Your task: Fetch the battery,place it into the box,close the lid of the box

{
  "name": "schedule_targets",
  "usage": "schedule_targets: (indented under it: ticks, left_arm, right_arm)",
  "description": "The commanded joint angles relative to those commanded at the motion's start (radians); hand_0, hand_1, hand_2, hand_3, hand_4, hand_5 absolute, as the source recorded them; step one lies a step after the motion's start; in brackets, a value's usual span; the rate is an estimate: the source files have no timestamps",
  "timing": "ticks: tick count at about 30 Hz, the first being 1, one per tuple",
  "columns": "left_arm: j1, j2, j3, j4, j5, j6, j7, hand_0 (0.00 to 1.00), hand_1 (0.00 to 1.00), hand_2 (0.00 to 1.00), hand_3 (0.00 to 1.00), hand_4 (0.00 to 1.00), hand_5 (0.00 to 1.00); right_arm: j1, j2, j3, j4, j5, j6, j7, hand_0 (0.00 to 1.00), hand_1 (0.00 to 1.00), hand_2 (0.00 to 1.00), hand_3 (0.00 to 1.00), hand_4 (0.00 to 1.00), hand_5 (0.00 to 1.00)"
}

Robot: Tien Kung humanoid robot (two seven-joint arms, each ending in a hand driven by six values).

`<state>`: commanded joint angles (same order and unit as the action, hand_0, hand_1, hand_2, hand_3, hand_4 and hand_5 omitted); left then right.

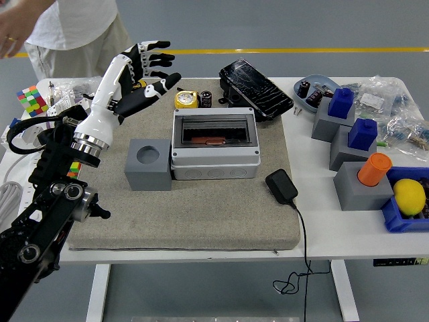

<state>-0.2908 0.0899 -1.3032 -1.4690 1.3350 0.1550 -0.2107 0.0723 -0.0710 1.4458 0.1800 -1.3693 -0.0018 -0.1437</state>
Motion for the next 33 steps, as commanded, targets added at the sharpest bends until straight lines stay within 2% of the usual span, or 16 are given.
schedule_targets:
  ticks: [5,8,16,33]
  left_arm:
    - [0.058,-0.012,-0.126,-0.003,-0.043,-0.006,-0.006,0.476,0.658,0.645,0.721,0.998,0.479]
    - [0.085,-0.016,-0.177,-0.009,-0.066,-0.008,-0.009,0.498,0.657,0.644,0.718,0.998,0.482]
    - [0.127,-0.007,-0.270,-0.021,-0.099,-0.014,-0.015,0.501,0.650,0.643,0.719,0.998,0.481]
    - [0.146,0.003,-0.328,-0.026,-0.110,-0.025,-0.005,0.504,0.651,0.643,0.712,0.998,0.453]
  right_arm:
    - [0.001,0.002,0.009,0.000,-0.012,0.001,-0.004,0.648,0.646,0.673,0.584,0.998,0.562]
    - [0.003,0.002,0.008,0.000,-0.011,0.001,-0.004,0.648,0.646,0.673,0.585,0.998,0.562]
    - [0.009,-0.001,0.008,0.000,-0.012,0.001,-0.004,0.647,0.646,0.673,0.584,0.998,0.562]
    - [0.011,0.000,0.008,0.000,-0.015,0.001,-0.004,0.648,0.646,0.673,0.584,0.998,0.561]
